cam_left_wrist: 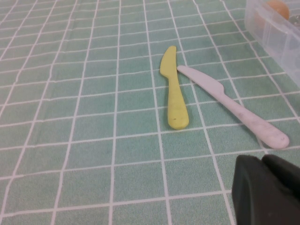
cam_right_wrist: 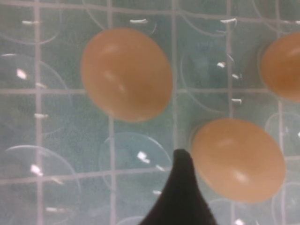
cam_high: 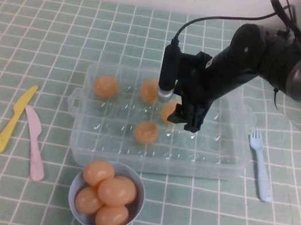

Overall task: Take an egg out of the egg box
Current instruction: Pick up the egg from the plastic box

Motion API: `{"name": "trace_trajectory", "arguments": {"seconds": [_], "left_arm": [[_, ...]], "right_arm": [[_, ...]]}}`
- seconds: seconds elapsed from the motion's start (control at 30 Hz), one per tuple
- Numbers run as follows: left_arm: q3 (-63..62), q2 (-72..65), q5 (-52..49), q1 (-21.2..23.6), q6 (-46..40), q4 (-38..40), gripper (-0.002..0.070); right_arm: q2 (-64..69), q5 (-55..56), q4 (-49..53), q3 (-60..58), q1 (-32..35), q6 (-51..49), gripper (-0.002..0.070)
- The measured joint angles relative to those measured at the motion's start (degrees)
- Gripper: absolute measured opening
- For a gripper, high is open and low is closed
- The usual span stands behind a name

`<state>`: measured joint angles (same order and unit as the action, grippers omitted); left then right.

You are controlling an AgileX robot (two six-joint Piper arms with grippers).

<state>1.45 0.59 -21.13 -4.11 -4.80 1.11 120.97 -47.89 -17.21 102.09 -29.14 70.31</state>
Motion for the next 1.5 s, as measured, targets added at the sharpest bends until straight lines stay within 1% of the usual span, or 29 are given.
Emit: {"name": "trace_trajectory", "arguments": {"seconds": [0.43,0.7,1.5], "left_arm": [[0.0,0.0,0.0,0.0,0.0,0.0,-0.0005],[0.0,0.0,0.0,0.0,0.0,0.0,-0.0004],[0.0,0.0,0.0,0.0,0.0,0.0,-0.0004]], "right_arm": [[3.8,-1.2,-0.1,2.3,0.6,1.4,0.0480],[4.8,1.2,-0.1,2.3,0.6,1.5,0.0480],[6.1,3.1,-0.5,2.5,0.6,1.5,0.0480]]}}
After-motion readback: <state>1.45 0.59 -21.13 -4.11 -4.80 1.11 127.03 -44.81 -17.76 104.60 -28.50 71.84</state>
